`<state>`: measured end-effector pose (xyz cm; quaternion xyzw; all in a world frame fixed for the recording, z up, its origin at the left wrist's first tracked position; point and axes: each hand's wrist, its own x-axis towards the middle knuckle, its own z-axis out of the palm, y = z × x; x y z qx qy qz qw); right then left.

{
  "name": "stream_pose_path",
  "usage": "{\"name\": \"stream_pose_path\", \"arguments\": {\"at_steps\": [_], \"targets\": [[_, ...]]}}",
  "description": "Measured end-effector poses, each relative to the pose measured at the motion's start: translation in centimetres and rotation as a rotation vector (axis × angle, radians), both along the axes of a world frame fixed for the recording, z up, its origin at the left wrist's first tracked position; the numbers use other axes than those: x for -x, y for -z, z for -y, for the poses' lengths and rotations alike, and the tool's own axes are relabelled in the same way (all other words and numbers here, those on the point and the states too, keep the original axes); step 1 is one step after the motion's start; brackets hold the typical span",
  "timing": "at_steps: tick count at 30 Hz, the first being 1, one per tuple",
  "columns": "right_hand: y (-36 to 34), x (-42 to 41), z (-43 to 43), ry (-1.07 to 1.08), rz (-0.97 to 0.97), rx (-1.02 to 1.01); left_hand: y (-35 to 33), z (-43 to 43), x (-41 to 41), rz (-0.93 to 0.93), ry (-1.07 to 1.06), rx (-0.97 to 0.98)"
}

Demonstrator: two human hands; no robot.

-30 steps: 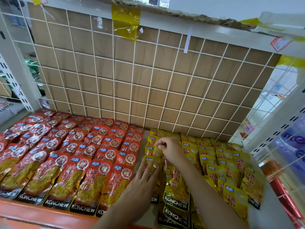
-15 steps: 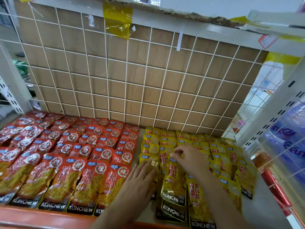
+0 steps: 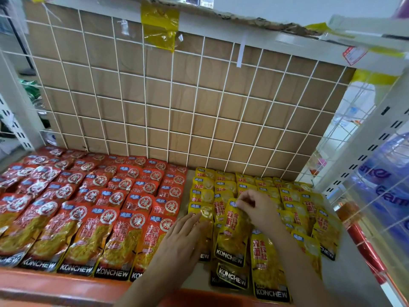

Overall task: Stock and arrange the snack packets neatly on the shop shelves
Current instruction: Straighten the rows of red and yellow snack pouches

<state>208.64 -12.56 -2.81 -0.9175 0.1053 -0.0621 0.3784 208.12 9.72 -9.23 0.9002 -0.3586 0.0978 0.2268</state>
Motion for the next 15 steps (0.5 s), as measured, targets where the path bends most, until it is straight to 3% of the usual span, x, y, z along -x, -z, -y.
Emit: {"name": "stream_pose_path", "arguments": {"at_steps": [4,8,11,15], "targets": [[-1.3,-0.1,-0.8,-0.074,0.044,-0.123,-0.1,-1.0,0.2,-0.106,-0.001,0.199],[-1.1,-0.7,-3.6,-0.156,0.04,-0.118,-1.1,-2.2,0.9,-0.087,0.009,0.302],[-0.1,-1.1,-5.6,-0.201,0.015,-0.056,-1.1,-2.9,1.4,-0.035,0.019,0.255],[0.8,-1.0,-7.1,-0.264,-0.034,0.023,0.0,-3.1,1.6,0.062,0.095,0.03]]}}
